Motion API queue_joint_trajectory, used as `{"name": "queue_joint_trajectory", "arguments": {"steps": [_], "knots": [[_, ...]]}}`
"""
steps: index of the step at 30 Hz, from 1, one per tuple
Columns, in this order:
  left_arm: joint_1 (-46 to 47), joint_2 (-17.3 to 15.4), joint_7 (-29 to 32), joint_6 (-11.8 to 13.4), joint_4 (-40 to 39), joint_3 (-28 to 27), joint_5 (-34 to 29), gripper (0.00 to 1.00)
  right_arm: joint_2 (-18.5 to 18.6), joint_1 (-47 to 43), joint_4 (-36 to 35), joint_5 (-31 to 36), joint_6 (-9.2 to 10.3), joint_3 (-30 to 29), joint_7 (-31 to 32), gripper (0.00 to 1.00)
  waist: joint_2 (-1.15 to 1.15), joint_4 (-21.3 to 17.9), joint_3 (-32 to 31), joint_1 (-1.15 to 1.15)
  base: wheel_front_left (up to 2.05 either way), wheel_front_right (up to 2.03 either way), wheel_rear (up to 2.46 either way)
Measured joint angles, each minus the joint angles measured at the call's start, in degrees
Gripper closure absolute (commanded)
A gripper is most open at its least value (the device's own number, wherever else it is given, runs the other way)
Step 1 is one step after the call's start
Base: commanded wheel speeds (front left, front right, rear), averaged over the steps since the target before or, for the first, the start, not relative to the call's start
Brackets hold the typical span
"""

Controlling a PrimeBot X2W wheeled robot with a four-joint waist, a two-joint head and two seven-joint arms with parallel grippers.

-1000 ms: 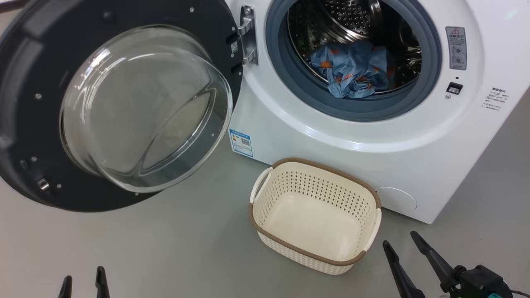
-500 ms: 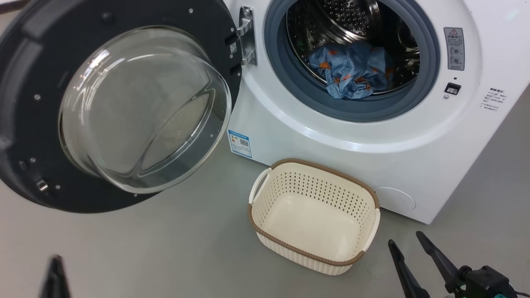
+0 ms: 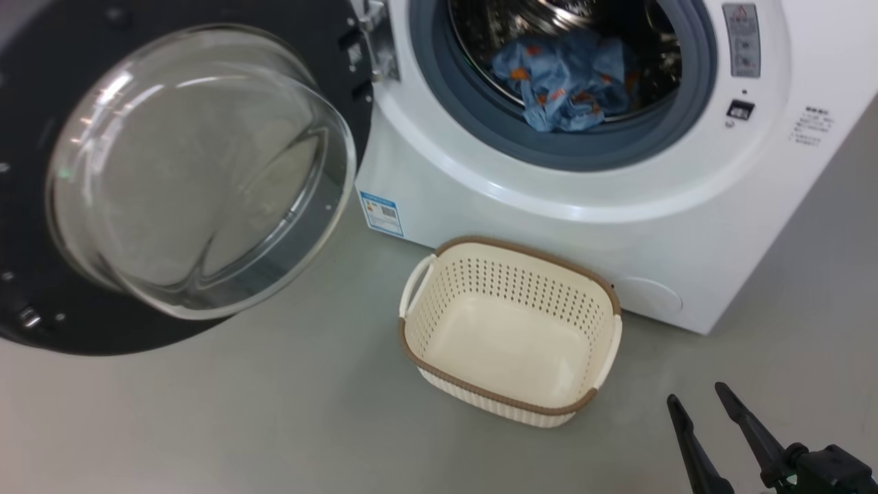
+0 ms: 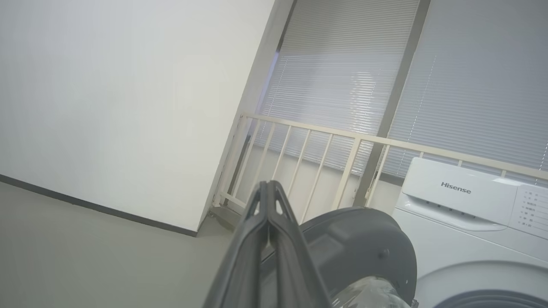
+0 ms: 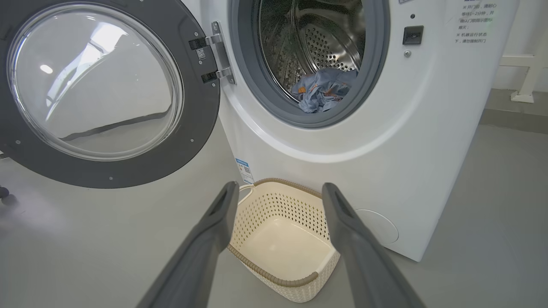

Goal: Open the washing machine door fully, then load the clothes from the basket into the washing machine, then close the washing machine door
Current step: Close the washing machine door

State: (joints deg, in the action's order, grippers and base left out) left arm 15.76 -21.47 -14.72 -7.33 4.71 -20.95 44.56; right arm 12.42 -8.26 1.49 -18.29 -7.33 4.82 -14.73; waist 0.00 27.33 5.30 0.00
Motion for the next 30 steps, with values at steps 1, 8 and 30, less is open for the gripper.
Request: {"name": "queue_joint_trajectory", "arguments": {"steps": [1,8,30], "knots": [[1.91,-1.62,0.02,0.00,1.56,0.03,2.34,1.00,0.14,0.03,-0.04,0.00,0.00,-0.03,0.00,0.00,0.00,-0.27,0.45,0.00,0.00,0.00,0.00],[13.73,-12.17,6.78,0.01,17.52,0.57,19.33,1.00,0.80,1.43,-0.10,0.07,0.00,0.00,0.00,0.00,0.00,-2.49,3.02,0.00,0.00,0.00,0.00],[26.94,-21.69,41.03,0.01,41.29,12.81,36.28,1.00,3.54,4.06,-0.97,0.15,0.00,0.74,0.00,0.00,0.00,-5.69,8.91,0.00,0.00,0.00,0.00]]}}
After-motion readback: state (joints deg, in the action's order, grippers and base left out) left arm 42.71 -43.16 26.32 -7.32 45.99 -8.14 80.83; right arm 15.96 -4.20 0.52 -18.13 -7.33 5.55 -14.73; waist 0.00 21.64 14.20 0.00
